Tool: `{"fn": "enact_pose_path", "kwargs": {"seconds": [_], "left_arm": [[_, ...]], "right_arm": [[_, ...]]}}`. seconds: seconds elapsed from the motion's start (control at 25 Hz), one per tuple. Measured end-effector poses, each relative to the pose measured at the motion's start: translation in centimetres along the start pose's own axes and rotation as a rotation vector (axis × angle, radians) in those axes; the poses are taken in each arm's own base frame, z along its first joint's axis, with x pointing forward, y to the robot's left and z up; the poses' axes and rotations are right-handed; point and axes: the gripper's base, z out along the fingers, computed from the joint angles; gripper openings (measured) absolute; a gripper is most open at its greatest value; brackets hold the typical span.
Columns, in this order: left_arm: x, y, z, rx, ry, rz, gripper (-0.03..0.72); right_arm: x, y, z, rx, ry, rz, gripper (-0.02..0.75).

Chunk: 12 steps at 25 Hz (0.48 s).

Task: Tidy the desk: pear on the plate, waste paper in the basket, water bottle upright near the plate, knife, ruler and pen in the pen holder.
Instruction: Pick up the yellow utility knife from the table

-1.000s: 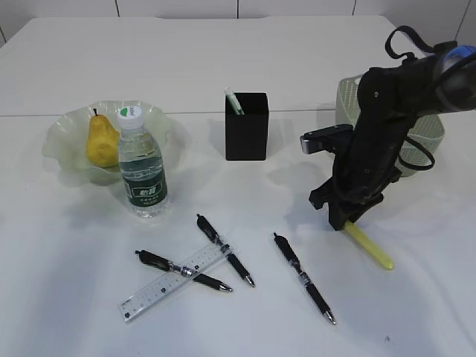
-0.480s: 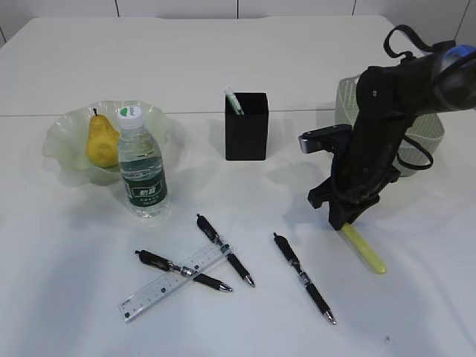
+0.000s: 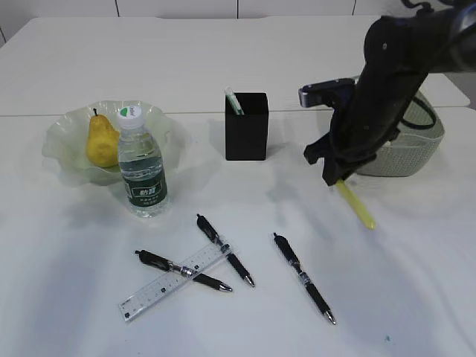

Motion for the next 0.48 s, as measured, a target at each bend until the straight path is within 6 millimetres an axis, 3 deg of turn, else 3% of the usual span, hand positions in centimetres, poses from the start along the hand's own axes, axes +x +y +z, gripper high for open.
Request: {"fn": "enact_pose_path", "kwargs": {"seconds": [0.48], "left_arm": [[0.0, 0.0, 0.0, 0.000, 0.000, 0.000, 0.528]], "right_arm": [[-4.4, 1.0, -6.0, -0.093, -0.325, -0.023, 0.108]]}}
